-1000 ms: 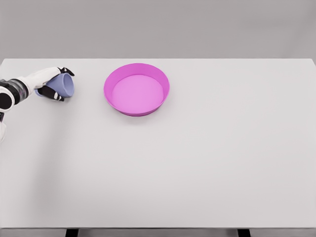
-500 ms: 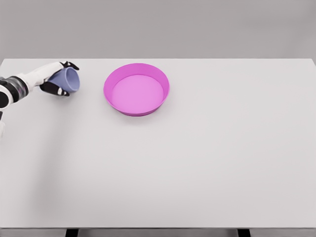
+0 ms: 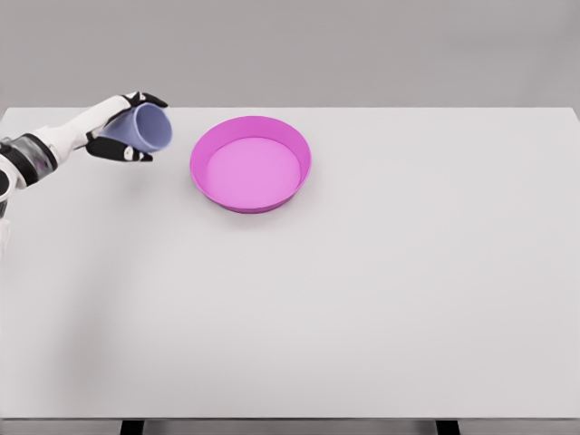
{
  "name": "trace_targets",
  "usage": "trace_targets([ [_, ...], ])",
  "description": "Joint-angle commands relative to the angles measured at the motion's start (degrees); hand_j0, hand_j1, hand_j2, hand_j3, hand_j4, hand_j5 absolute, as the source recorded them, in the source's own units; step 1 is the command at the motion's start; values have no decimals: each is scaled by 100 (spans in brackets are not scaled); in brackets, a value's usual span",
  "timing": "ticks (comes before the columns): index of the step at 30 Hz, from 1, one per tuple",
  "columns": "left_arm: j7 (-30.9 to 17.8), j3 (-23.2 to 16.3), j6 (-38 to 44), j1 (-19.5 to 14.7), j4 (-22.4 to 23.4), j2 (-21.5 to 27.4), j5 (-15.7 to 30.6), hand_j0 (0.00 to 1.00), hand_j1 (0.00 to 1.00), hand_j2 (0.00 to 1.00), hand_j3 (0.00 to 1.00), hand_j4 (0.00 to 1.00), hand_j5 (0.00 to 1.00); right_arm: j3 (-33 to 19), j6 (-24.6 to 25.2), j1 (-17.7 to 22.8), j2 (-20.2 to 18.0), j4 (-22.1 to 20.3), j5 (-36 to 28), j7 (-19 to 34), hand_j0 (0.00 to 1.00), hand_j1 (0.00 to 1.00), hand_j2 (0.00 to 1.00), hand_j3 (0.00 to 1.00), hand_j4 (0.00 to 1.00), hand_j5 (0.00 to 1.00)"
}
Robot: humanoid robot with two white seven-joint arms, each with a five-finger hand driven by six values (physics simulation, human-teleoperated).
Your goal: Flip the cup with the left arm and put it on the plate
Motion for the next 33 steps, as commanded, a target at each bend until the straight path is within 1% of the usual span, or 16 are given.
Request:
trace_targets([
  [1, -11, 4, -267, 0, -7, -6, 387, 68, 68, 68, 68, 68, 68, 0, -1, 0, 0, 0, 1, 8, 100, 100, 100, 100, 100, 100],
  [3, -134, -4, -487, 9, -7, -24, 748, 68, 68, 68, 68, 68, 68, 0, -1, 0, 0, 0, 1, -1, 100, 100, 100, 100, 100, 100],
  [6, -196, -4, -654, 9, -16, -33, 862, 68, 68, 68, 68, 68, 68, 0, -1, 0, 0, 0, 1, -1, 100, 100, 100, 100, 100, 100],
  [8, -215, -13, -838, 9, -16, -42, 1222, 68, 68, 68, 68, 68, 68, 0, -1, 0, 0, 0, 1, -1, 100, 100, 100, 100, 100, 100],
  [9, -215, -13, -873, 9, -16, -94, 1293, 68, 68, 68, 68, 68, 68, 0, -1, 0, 0, 0, 1, 8, 100, 100, 100, 100, 100, 100],
  [14, -215, -75, -944, 18, -104, -490, 1398, 68, 68, 68, 68, 68, 68, 0, -1, 0, 0, 0, 1, 8, 100, 100, 100, 100, 100, 100],
  [17, -215, -83, -961, 53, -253, -631, 1442, 68, 68, 68, 68, 68, 68, 0, -1, 0, 0, 0, 1, -1, 100, 100, 100, 100, 100, 100],
  [19, -215, -92, -961, 53, -253, -815, 1442, 68, 68, 68, 68, 68, 68, 0, -1, 0, 0, 0, 1, -1, 100, 100, 100, 100, 100, 100],
  [23, -215, -101, -961, 79, -253, -991, 1451, 69, 69, 69, 69, 69, 69, 0, -1, 0, 0, 0, 1, -1, 100, 100, 100, 100, 100, 100],
  [29, -215, -101, -961, 246, -218, -1421, 1451, 69, 69, 69, 69, 69, 69, 0, -1, 0, 0, 0, 1, -1, 100, 100, 100, 100, 100, 100],
  [33, -215, -101, -970, 395, -191, -1580, 1460, 71, 71, 71, 71, 71, 71, 0, -1, 0, 0, 0, 1, 8, 100, 100, 100, 100, 100, 100],
])
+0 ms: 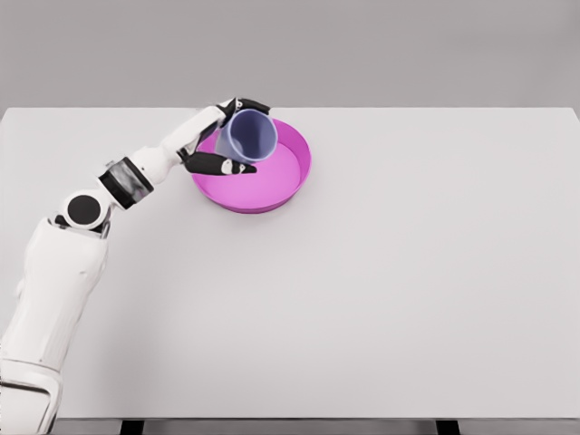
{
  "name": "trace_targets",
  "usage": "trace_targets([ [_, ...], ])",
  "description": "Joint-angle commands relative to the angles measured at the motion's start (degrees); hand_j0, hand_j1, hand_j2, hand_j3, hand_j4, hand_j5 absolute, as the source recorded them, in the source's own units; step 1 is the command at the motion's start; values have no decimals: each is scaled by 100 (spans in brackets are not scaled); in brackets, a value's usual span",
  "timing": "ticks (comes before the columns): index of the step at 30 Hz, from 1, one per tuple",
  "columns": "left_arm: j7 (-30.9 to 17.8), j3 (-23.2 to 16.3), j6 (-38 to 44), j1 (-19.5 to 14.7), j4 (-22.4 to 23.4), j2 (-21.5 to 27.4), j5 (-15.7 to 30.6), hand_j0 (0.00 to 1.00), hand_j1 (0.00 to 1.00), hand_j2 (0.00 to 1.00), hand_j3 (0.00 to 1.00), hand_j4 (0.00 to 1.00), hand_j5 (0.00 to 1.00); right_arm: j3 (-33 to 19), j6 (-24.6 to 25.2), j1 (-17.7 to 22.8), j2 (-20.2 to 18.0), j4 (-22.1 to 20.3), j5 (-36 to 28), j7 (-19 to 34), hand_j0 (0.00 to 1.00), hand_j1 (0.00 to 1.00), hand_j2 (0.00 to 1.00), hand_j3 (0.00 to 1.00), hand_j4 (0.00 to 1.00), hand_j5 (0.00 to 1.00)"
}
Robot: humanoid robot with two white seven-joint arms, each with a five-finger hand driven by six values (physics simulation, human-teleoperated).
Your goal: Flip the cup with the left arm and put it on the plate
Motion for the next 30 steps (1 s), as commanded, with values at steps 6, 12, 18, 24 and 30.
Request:
trace_targets([
  [6, 5, 7, 8, 70, 218, -232, 649, 71, 71, 71, 71, 71, 71, -1, -1, 0, 0, 0, 1, 7, 100, 100, 100, 100, 100, 100],
  [12, 5, 7, 8, 114, 473, -539, 641, 71, 71, 71, 71, 71, 71, -1, -1, 0, 0, 0, 1, 7, 100, 100, 100, 100, 100, 100],
  [18, 5, 15, 0, 97, 754, -592, 614, 73, 73, 73, 73, 73, 73, -1, -1, 0, 0, 0, 1, 6, 100, 100, 100, 100, 100, 100],
  [24, 5, 24, -9, 44, 956, -645, 614, 74, 74, 74, 74, 74, 74, -1, -1, 0, 0, 0, 1, 7, 100, 100, 100, 100, 100, 100],
  [30, 5, 24, -36, -44, 1114, -645, 641, 74, 74, 74, 74, 74, 74, -1, -1, 0, 0, 0, 1, -2, 100, 100, 100, 100, 100, 100],
])
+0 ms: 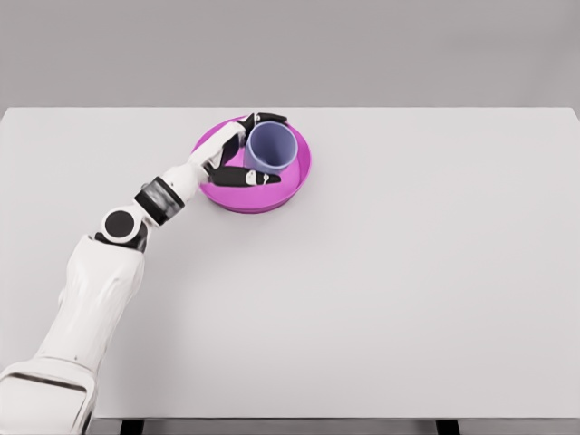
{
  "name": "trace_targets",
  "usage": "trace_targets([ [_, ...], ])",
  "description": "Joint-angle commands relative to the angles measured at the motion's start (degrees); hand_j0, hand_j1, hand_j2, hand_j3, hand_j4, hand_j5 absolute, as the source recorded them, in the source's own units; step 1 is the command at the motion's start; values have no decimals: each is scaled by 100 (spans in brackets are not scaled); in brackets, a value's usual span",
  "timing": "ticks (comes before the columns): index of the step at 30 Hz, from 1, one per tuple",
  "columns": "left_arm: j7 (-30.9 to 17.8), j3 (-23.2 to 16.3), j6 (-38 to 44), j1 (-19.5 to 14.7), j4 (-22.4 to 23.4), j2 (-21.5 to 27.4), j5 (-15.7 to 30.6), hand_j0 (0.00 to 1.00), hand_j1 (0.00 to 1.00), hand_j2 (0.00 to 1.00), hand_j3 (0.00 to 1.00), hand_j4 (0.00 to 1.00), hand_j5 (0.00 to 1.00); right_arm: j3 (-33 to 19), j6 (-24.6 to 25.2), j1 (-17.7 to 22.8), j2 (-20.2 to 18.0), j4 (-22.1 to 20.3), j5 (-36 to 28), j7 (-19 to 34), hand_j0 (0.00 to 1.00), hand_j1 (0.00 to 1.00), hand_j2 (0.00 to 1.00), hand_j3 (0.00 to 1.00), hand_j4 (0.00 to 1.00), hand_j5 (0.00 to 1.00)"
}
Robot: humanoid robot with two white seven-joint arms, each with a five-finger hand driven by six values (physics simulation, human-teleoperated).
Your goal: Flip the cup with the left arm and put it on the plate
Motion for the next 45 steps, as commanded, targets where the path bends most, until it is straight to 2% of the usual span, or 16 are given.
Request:
trace_targets([
  [1, 0, 13, 0, -9, 143, -2, 47, 74, 74, 74, 74, 74, 74, 0, -1, 0, 0, 0, 1, -2, 100, 100, 100, 100, 100, 100],
  [6, 0, 4, 9, -88, 336, -2, 55, 75, 75, 75, 75, 75, 75, 0, -1, 0, 0, 0, 1, -2, 100, 100, 100, 100, 100, 100],
  [16, 0, 13, 27, -44, 354, -46, 91, 79, 79, 79, 79, 79, 79, 0, -1, 0, 0, 0, 1, -2, 100, 100, 100, 100, 100, 100],
  [19, 0, 4, 36, -18, 363, -37, 328, 79, 79, 79, 79, 79, 79, 0, -1, 0, 0, 0, 1, 7, 100, 100, 100, 100, 100, 100],
  [22, 0, 4, 44, -9, 363, -46, 337, 79, 79, 79, 79, 79, 79, 0, -1, 0, 0, 0, 1, 7, 100, 100, 100, 100, 100, 100],
  [24, 0, -5, 44, -9, 363, -46, 328, 83, 83, 83, 83, 83, 83, 0, -1, 0, 0, 0, 1, 7, 100, 100, 100, 100, 100, 100],
  [26, 0, -5, 44, -9, 363, -90, 293, 100, 100, 100, 100, 100, 100, 0, -1, 0, 0, 0, 1, -2, 100, 100, 100, 100, 100, 100],
  [45, 0, 13, -8, 0, 354, -2, 284, 100, 100, 100, 100, 100, 100, 0, -1, 0, 0, 0, 1, -2, 100, 100, 100, 100, 100, 100],
])
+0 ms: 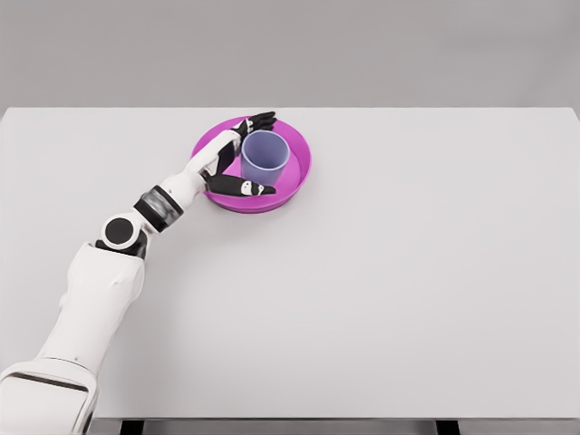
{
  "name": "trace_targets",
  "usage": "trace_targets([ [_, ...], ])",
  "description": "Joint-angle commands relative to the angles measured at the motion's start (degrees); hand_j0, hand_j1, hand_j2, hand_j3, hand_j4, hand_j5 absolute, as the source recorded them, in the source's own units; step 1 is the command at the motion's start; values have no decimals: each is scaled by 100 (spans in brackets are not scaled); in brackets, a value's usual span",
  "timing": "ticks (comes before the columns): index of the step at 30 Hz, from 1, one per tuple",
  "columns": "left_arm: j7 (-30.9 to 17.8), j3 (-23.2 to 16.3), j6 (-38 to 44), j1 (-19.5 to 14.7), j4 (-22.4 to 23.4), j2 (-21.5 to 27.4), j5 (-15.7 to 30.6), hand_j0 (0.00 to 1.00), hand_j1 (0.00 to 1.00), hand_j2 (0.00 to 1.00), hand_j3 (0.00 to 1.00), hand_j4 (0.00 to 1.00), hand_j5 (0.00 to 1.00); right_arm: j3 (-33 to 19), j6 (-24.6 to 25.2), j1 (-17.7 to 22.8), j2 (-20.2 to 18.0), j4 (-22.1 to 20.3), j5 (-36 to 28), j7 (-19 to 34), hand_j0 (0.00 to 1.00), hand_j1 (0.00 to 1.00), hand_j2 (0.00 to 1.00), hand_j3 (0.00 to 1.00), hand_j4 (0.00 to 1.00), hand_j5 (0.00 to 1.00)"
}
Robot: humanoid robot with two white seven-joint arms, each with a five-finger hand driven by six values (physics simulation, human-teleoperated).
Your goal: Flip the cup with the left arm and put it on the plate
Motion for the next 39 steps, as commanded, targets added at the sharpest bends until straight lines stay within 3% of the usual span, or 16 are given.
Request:
trace_targets([
  [1, 1, 2, -9, 0, -26, 10, 45, 100, 100, 100, 100, 100, 100, 0, 0, 0, 0, 0, 1, 6, 100, 100, 100, 100, 100, 100],
  [39, 1, 55, -193, -26, -78, 529, 62, 100, 100, 100, 100, 100, 100, 0, 0, 0, 0, 0, 1, -2, 100, 100, 100, 100, 100, 100],
])
